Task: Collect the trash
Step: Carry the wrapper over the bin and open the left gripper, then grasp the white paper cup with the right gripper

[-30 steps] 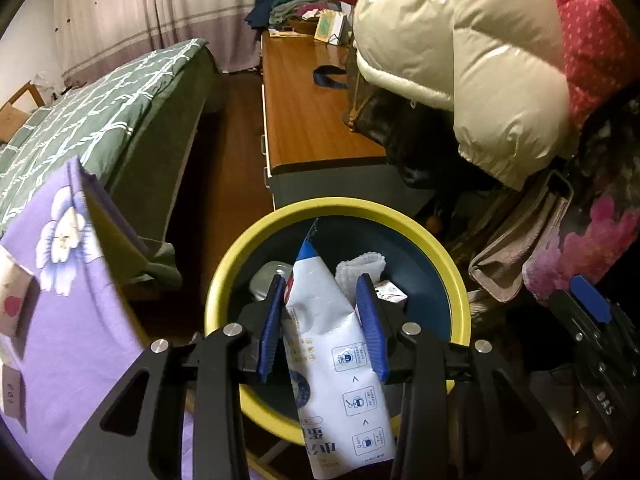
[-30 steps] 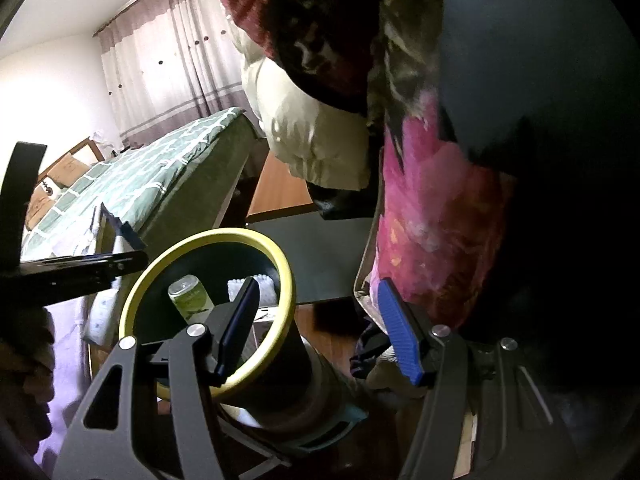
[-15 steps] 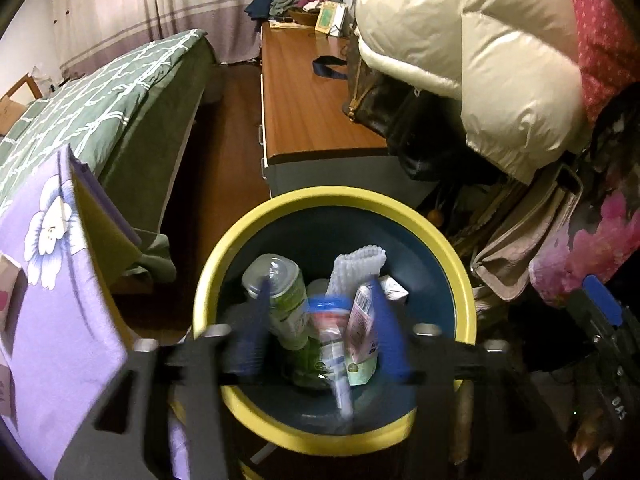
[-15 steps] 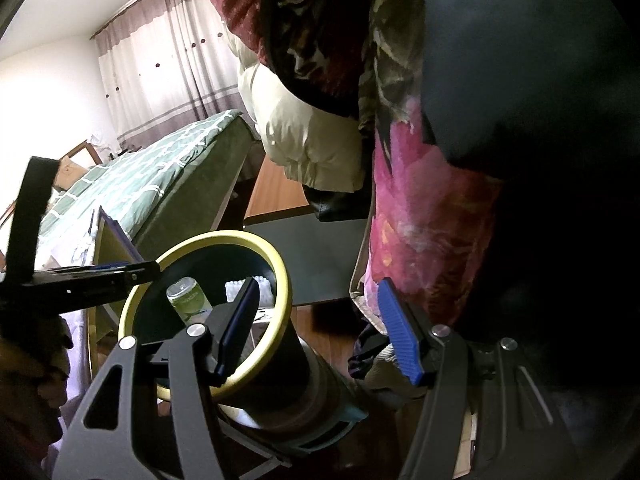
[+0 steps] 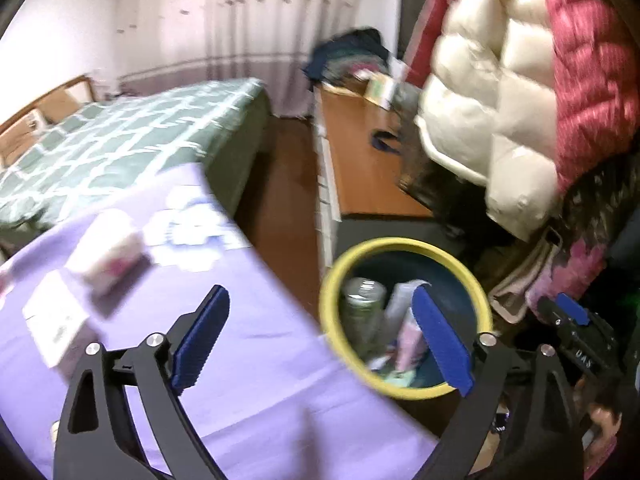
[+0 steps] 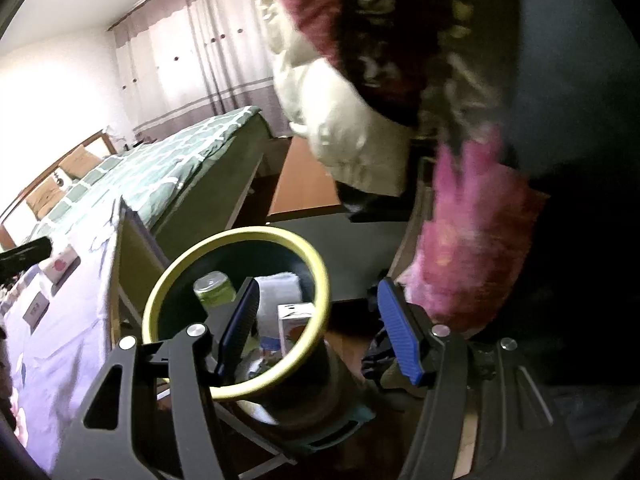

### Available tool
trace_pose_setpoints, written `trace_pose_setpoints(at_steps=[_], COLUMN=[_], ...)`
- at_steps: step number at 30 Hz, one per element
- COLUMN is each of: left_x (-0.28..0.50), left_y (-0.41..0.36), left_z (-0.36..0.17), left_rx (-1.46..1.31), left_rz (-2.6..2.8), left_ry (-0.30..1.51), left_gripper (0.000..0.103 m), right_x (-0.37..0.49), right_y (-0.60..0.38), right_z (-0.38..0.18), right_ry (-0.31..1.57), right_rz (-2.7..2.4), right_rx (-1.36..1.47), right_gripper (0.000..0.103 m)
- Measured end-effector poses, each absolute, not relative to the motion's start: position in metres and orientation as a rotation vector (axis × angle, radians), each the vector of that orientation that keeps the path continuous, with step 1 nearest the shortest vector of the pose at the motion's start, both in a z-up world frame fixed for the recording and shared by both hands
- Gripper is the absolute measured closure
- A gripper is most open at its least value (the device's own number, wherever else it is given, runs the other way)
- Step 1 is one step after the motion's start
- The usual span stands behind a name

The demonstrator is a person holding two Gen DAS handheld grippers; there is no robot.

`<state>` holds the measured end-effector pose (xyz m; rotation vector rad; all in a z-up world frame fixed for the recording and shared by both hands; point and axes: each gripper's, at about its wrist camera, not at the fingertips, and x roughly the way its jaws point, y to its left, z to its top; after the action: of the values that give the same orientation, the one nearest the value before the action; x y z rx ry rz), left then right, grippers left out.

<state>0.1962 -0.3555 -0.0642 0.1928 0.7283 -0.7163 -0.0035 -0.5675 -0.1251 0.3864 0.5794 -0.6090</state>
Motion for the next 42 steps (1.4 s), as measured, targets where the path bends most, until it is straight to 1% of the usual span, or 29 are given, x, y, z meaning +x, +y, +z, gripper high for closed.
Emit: trace_pose_setpoints(at_steps=[4,9,15,22,30,33,36,40,42], left_x=[0.203,0.213,0.244,0.277,0.288,0.292,0.293,0.293,0.293], left_y=[-0.286,-0.205,-0.109,-0.029,0.014,0.013,0.009,0.007,0.007], left_z=[-0.054,-0.051,-0.069,-0.093,-0.108,-0.113,-0.119,-0.121,-0.122], left_rx=[0.134,0.079,0.047,0.017,-0.102,-0.115,-0.103,-0.1,-0.104], left_rz=[-0.604,-0.449,-0.242,-0.049,0.029,0.038,0.033,0.035,0.041], left_ry=[0.668,0.595,0.59,0.564,0.6,0.611,0.629,0.63,0.632], left_gripper=[0.005,0.005,0.005,0.005,0.005,0.005,0.005,0.005,0.005], right_x=[0.011,0.035,0.079,0.138,0.209,0.237,0.266,0.301,0.32], right_y=[-0.552,-0.525,-0.482,-0.421,-0.35,-0.33,-0.314,-0.308,-0.307], right_z=[-0.121,-0.114,-0.101,-0.082,-0.078,-0.08,-0.084,-0.085,-0.087], right_ry=[0.59,0.608,0.633,0.641,0.658,0.663,0.682,0.72,0.748], right_rz=[-0.57,-0.496,-0.372,-0.224,-0.088,-0.045,-0.003,0.012,-0.009], right_rx=[0.358,0.315,0.255,0.199,0.122,0.098,0.082,0.15,0.187], right_gripper=[0.044,0.044,0.044,0.044,0.044,0.037,0.034,0.025,0.025])
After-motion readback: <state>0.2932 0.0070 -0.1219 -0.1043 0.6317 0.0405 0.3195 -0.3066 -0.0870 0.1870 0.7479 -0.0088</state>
